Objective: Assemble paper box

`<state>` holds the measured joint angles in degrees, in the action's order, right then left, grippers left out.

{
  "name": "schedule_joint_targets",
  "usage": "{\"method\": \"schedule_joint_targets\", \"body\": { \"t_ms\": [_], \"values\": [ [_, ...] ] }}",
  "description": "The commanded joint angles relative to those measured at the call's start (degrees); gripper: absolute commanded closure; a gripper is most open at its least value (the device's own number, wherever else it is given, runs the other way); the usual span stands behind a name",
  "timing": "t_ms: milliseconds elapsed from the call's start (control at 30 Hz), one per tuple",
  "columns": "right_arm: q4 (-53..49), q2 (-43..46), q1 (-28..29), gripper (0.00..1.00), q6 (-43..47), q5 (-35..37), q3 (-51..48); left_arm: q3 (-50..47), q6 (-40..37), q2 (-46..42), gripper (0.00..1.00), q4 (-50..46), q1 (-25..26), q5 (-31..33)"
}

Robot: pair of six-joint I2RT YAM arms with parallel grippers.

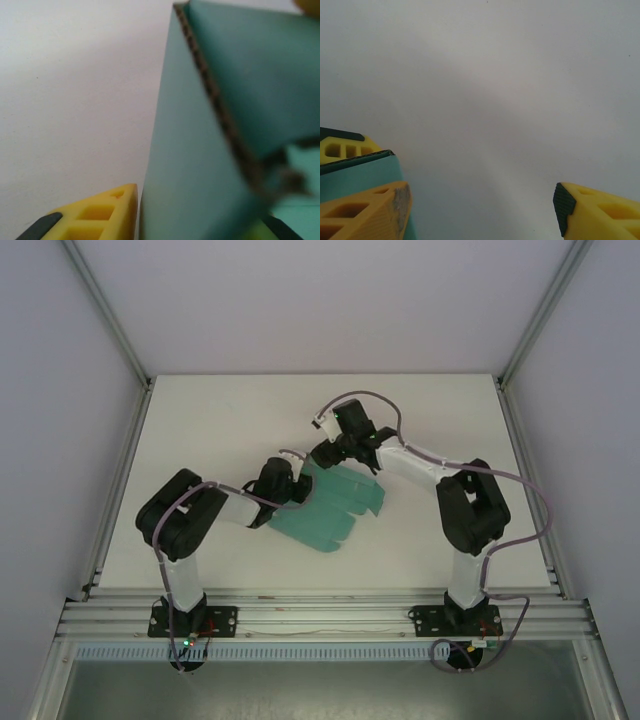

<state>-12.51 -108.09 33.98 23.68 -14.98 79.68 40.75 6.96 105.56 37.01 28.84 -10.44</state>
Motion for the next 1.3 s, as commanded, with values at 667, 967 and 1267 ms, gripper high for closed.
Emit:
{"method": "schedule_joint_targets", "body": {
  "t_ms": [667, 967, 1267],
  "values": [
    [-5.17, 3.07, 1.15, 0.23, -5.35, 8.48, -4.38, 3.28, 3.44, -1.24, 1.00, -8.88, -0.27, 10.23],
    [-4.27, 23.87, -8.82, 0.16, -16.17, -3.14, -15.14, 3.23, 16.29, -6.66, 1.00, -5.34, -9.68, -4.84],
    [-2.12, 23.04, -10.79, 0.17, -16.72, -16.46, -14.17, 5.51, 16.09, -9.00, 1.00, -8.29, -10.98, -11.28]
  ]
}}
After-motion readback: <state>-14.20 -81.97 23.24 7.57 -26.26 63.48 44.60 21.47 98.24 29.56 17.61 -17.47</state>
